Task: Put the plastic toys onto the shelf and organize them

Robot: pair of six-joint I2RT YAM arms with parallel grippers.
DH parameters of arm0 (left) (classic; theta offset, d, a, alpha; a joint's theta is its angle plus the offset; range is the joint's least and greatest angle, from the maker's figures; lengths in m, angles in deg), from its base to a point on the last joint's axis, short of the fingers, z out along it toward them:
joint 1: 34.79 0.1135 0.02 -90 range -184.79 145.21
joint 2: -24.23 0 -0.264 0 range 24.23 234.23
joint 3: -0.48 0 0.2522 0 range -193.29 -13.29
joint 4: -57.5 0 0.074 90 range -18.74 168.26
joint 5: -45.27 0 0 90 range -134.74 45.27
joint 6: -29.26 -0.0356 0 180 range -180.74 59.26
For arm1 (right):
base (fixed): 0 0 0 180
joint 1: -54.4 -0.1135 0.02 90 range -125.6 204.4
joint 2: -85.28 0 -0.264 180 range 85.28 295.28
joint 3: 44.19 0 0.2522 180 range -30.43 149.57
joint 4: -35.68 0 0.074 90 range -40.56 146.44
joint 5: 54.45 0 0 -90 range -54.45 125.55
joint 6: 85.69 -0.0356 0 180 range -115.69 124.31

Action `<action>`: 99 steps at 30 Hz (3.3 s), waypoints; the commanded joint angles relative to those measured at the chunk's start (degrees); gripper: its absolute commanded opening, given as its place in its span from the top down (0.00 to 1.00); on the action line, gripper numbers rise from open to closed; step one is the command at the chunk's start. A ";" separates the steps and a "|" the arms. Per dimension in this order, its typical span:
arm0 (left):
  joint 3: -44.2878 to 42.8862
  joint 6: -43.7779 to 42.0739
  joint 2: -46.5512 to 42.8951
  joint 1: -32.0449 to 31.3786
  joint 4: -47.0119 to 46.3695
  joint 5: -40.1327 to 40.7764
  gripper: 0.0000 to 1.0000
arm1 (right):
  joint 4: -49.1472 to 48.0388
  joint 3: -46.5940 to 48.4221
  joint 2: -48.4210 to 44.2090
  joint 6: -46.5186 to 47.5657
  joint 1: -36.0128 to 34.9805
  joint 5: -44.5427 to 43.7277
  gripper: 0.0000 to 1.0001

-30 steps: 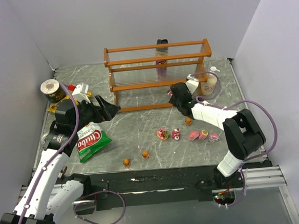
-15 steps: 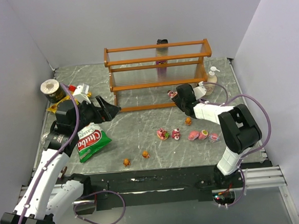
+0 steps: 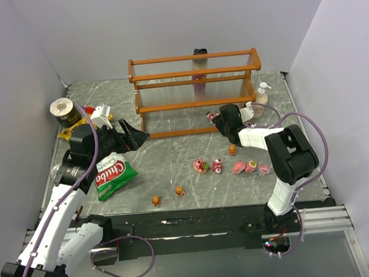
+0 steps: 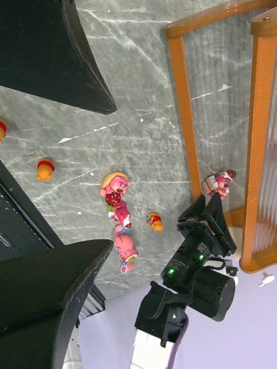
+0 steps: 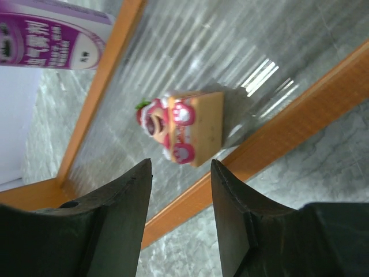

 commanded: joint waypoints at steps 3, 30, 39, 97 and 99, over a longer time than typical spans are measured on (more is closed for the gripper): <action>0.15 0.63 -0.35 -0.22 -2.54 -0.90 0.04 | -1.40 1.71 2.36 -1.33 1.20 2.11 0.48; 0.77 0.98 0.44 -0.22 -2.36 -1.07 0.04 | -4.95 0.14 4.39 3.32 2.43 5.89 1.00; 1.30 2.12 2.37 -0.22 -3.15 -3.62 0.04 | -22.23 -7.43 4.83 5.00 2.61 9.85 1.00; 1.65 2.30 3.08 -0.22 -3.77 -5.03 0.04 | -5.96 -6.63 -1.32 7.01 4.01 5.29 0.67; 1.73 2.30 2.99 -0.22 -3.94 -5.03 0.04 | -11.58 -8.91 -2.11 9.91 3.75 5.46 0.60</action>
